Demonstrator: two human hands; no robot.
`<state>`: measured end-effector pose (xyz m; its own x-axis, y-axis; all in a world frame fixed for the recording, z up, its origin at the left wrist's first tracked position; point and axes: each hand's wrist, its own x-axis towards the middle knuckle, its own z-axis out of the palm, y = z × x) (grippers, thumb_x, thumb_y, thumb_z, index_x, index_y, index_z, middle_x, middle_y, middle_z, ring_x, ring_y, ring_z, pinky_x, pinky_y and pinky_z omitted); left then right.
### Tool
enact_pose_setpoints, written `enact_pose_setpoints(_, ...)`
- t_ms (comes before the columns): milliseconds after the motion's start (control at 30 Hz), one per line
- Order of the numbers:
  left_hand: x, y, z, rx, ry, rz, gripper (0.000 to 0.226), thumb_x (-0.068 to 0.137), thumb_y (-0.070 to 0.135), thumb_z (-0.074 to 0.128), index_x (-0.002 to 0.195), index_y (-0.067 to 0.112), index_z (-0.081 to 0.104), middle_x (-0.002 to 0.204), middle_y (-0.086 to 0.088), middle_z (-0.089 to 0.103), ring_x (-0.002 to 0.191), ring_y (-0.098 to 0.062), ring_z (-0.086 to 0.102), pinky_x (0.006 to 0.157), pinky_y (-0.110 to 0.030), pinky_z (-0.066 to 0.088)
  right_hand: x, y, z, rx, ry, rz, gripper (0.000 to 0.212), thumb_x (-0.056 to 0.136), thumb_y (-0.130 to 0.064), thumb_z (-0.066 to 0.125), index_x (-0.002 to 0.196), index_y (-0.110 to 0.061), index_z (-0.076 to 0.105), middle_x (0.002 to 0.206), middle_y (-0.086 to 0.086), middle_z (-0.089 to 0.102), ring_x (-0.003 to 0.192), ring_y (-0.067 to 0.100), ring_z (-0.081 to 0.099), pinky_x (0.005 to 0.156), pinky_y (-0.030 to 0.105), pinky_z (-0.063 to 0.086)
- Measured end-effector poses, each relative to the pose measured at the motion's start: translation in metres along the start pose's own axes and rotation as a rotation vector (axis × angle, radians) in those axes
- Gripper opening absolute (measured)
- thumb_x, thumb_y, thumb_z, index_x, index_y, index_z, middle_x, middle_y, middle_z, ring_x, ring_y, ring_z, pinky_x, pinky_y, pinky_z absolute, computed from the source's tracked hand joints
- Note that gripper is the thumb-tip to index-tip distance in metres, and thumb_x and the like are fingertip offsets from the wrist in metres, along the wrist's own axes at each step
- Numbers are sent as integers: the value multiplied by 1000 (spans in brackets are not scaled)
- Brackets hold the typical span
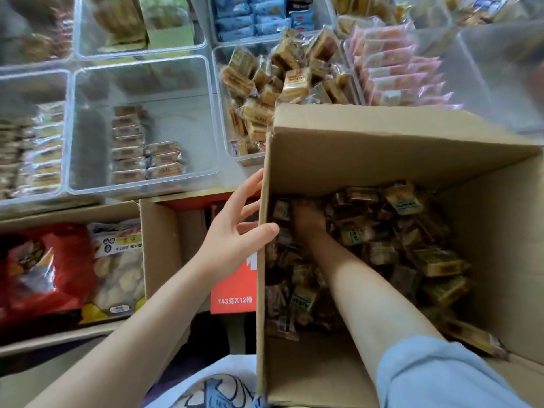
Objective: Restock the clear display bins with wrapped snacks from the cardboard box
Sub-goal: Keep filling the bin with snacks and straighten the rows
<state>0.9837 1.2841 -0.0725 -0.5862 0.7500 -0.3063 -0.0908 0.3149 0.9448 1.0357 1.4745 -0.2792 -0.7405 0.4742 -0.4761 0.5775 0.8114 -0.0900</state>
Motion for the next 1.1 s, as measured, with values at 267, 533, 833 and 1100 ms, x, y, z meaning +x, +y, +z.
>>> enact_pose_setpoints(267, 1, 4, -2, -21, -27, 6, 83, 73, 49, 68, 148, 54, 33, 152, 25, 42, 137, -14, 49, 107, -48, 48, -25, 27, -90, 473, -284, -64, 55, 78, -42, 77, 126, -18, 61, 115, 5, 69, 99, 15, 67, 84, 30, 55)
enact_pose_setpoints(533, 2, 33, -29, -87, 37, -9, 69, 67, 63, 74, 131, 44, 57, 131, 16, 62, 123, -4, 58, 102, -39, 51, -148, 0, -229, 1032, -155, -231, 49, 85, -26, 78, 125, -23, 50, 112, 0, 70, 101, 21, 69, 88, 39, 55)
enact_pose_setpoints(833, -9, 41, -144, -258, 138, 126, 35, 83, 18, 78, 117, 23, 69, 110, -3, 76, 101, -23, 71, 92, -52, 57, -150, -145, -257, 780, 4, -347, 41, 93, -35, 69, 130, -24, 57, 110, -12, 68, 99, -3, 63, 82, 14, 50)
enact_pose_setpoints(1100, -23, -11, -315, -145, 268, 97, 39, 88, 32, 76, 125, 24, 66, 106, 2, 74, 92, -5, 70, 72, -19, 56, -80, -305, -246, 716, 20, -430, 27, 86, -11, 77, 112, -9, 70, 101, 1, 74, 84, 7, 68, 80, 16, 52)
